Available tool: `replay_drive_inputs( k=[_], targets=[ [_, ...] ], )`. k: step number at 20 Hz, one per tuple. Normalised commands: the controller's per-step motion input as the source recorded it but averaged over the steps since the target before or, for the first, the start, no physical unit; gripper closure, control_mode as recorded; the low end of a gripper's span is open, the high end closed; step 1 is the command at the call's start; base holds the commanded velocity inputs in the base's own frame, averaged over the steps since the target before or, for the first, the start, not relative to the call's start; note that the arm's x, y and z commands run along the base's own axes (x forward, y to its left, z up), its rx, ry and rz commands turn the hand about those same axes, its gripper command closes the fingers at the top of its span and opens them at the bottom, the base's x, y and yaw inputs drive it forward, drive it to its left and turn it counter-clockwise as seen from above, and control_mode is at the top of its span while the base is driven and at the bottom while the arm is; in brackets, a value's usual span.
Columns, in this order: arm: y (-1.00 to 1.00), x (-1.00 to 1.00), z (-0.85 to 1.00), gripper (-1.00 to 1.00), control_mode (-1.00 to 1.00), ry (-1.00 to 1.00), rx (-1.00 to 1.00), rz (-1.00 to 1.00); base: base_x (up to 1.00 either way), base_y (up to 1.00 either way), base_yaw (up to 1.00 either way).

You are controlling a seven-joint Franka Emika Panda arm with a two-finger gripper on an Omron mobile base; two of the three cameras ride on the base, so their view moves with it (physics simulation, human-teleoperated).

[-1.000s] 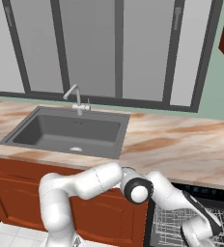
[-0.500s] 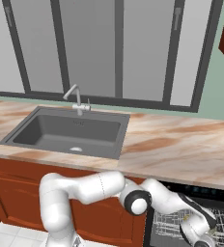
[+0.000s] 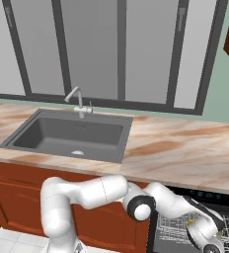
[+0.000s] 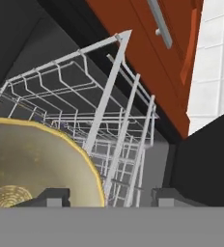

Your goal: Pick up the cup and bowl from the counter, place them in the dishwasher, and close the dishwasher door.

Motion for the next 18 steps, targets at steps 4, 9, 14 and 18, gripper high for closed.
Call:
replay_drive_inputs(
  k=[4, 9, 14, 18],
  targets=[
    [-0.13, 0.00, 0.36, -1.00, -1.00, 0.00, 0.00, 0.00, 0.00, 0.00, 0.00],
    [-0.14, 0.00, 0.30, -1.00, -1.00, 0.00, 0.00, -0.01, 0.00, 0.00, 0.00],
    [-0.18, -0.10, 0.27, -1.00, -1.00, -0.03, 0.00, -0.02, 0.00, 0.00, 0.00],
    [-0.08, -0.41, 0.16, -1.00, -1.00, -0.06, 0.00, -0.02, 0.00, 0.00, 0.00]
  ],
)
